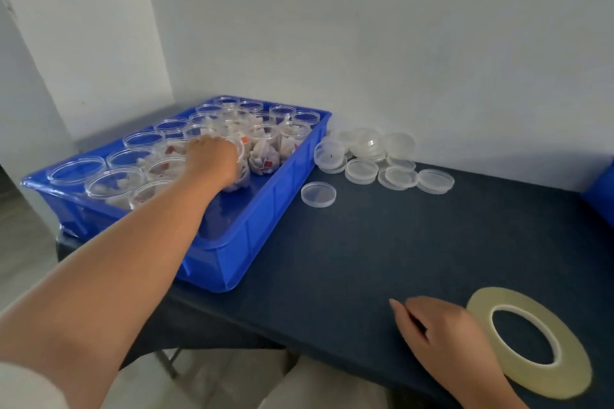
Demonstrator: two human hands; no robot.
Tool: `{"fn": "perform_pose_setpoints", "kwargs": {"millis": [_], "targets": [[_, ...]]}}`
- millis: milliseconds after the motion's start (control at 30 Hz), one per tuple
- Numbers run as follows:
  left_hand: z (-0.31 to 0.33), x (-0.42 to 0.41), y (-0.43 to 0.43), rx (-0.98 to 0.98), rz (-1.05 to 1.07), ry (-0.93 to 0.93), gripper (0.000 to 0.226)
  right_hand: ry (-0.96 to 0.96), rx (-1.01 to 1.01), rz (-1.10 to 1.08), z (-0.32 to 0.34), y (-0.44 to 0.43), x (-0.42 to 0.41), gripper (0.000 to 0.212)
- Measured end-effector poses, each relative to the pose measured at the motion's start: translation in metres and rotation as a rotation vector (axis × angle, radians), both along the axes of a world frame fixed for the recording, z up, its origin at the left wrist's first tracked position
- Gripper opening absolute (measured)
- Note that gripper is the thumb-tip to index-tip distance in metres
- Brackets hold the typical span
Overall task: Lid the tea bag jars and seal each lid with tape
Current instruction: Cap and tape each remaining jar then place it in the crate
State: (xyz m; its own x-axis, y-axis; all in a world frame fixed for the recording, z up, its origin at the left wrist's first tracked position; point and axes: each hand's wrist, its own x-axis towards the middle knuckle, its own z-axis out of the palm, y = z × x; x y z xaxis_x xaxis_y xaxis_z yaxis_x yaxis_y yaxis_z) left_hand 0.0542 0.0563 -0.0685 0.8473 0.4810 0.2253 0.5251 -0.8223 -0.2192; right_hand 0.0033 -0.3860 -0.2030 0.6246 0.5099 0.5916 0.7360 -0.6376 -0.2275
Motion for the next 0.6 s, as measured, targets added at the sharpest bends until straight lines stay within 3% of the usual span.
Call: {"fn": "perform_pose_setpoints", "kwargs": {"millis": [167, 300, 367, 500, 600], "targets": [[0.021, -0.014, -0.011, 0.031, -0.169, -0.289, 0.011, 0.014, 0.005, 0.024, -0.001, 0.0, -0.001, 0.051], [0.053, -0.041, -0.044, -0.006, -0.533, -0.513, 0.016, 0.099, 0.058, 0.017, 0.003, 0.001, 0.0, 0.043], [0.063, -0.062, -0.071, -0.118, -0.734, -0.552, 0.018, 0.161, 0.08, -0.032, 0.005, 0.003, -0.003, 0.036], [0.05, -0.096, -0.136, -0.387, -1.02, -0.384, 0.007, 0.285, 0.119, -0.099, 0.008, 0.004, -0.007, 0.111], [0.019, -0.103, -0.184, -0.439, -1.179, -0.14, 0.008, 0.353, 0.141, -0.063, 0.01, 0.002, -0.009, 0.13]]}}
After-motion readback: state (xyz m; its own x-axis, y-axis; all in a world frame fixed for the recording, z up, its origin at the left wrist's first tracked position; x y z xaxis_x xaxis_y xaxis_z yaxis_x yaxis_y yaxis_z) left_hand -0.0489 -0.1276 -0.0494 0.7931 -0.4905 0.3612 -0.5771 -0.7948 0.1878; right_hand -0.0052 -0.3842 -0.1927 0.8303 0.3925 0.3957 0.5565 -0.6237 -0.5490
